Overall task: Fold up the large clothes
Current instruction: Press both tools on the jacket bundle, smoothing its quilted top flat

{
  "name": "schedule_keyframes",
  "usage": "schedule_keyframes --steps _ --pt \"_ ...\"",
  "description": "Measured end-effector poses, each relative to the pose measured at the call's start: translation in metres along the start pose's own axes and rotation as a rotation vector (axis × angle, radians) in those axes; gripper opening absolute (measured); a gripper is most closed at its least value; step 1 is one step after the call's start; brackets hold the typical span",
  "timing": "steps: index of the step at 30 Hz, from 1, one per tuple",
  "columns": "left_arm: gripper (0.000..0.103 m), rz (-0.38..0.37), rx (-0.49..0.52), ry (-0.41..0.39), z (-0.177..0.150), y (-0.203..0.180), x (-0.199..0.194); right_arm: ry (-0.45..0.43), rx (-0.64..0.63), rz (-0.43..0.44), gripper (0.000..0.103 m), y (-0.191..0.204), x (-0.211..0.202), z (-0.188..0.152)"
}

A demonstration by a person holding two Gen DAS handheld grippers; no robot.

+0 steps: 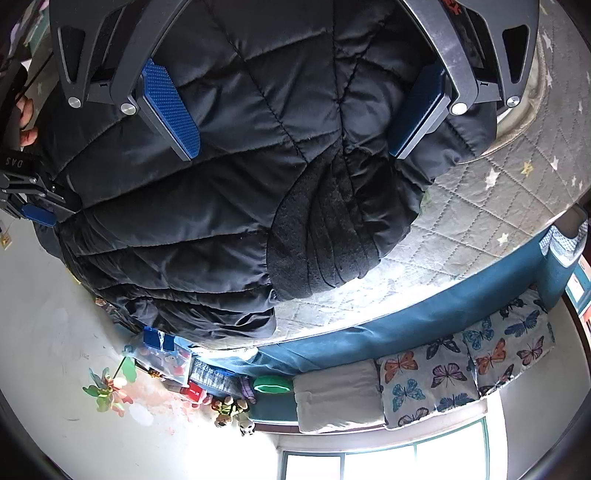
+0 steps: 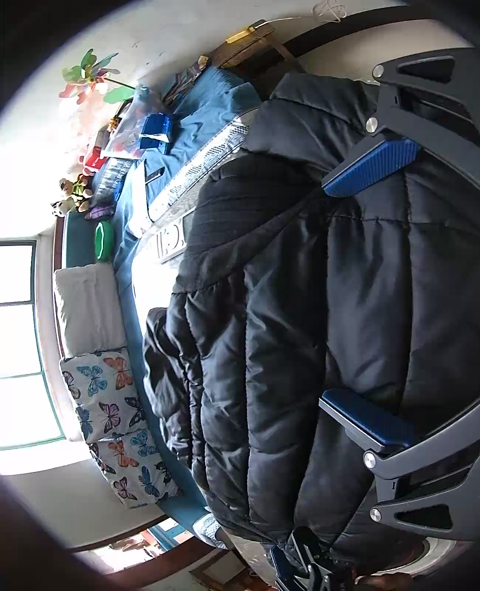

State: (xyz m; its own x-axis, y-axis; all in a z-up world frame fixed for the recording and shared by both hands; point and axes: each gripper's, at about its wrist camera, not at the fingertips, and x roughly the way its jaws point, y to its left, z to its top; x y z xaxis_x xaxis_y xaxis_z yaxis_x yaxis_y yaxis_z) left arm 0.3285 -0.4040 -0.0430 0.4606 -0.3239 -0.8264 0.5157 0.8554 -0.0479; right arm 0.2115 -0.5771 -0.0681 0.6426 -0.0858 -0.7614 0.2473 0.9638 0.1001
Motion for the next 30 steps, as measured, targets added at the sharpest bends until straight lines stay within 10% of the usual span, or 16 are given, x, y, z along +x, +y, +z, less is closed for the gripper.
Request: schedule_keyframes --steps 30 --pt "0.103 0.100 0.017 -0.058 -0.068 0.001 -0.090 -0.053 -0.096 0.063 0.103 0.045 -0.049 -0.039"
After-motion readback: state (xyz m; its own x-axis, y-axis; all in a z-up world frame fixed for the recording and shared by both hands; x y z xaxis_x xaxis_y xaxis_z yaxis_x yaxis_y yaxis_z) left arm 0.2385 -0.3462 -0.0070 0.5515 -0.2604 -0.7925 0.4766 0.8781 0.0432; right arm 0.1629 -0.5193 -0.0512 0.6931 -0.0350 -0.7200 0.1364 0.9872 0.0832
